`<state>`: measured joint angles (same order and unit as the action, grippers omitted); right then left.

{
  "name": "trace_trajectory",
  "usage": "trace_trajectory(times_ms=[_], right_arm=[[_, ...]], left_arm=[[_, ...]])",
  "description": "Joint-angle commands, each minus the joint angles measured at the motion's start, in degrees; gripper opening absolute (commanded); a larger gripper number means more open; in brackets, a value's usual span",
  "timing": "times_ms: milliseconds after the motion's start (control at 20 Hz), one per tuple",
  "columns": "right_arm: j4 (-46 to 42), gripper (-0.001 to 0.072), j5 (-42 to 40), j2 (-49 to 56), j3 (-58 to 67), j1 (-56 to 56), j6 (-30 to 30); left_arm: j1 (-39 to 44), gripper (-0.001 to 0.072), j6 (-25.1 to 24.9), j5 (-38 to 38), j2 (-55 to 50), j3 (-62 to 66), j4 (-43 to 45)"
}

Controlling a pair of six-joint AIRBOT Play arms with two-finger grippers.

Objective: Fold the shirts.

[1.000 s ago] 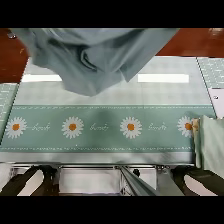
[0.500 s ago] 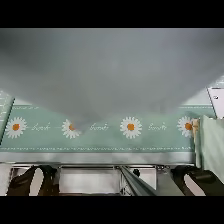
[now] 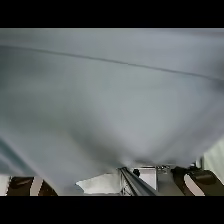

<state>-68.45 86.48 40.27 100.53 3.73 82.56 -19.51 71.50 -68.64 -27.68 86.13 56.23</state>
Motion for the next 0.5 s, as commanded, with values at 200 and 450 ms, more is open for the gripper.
trace_trajectory(times_ms=[200,450], right_arm=[[-5.2,0.0024,-16.6,13.4,-24.0,0.0,-0.7],[-1.1,0.0024,-26.9,37.1,-16.3,-0.1,1.7]], left_arm=[[2.1,0.0020,-2.0,11.2,-13.4,-25.6,-3.8],[14.1,0.0021,-1.9,23.2,-30.9,-26.0,-3.8]])
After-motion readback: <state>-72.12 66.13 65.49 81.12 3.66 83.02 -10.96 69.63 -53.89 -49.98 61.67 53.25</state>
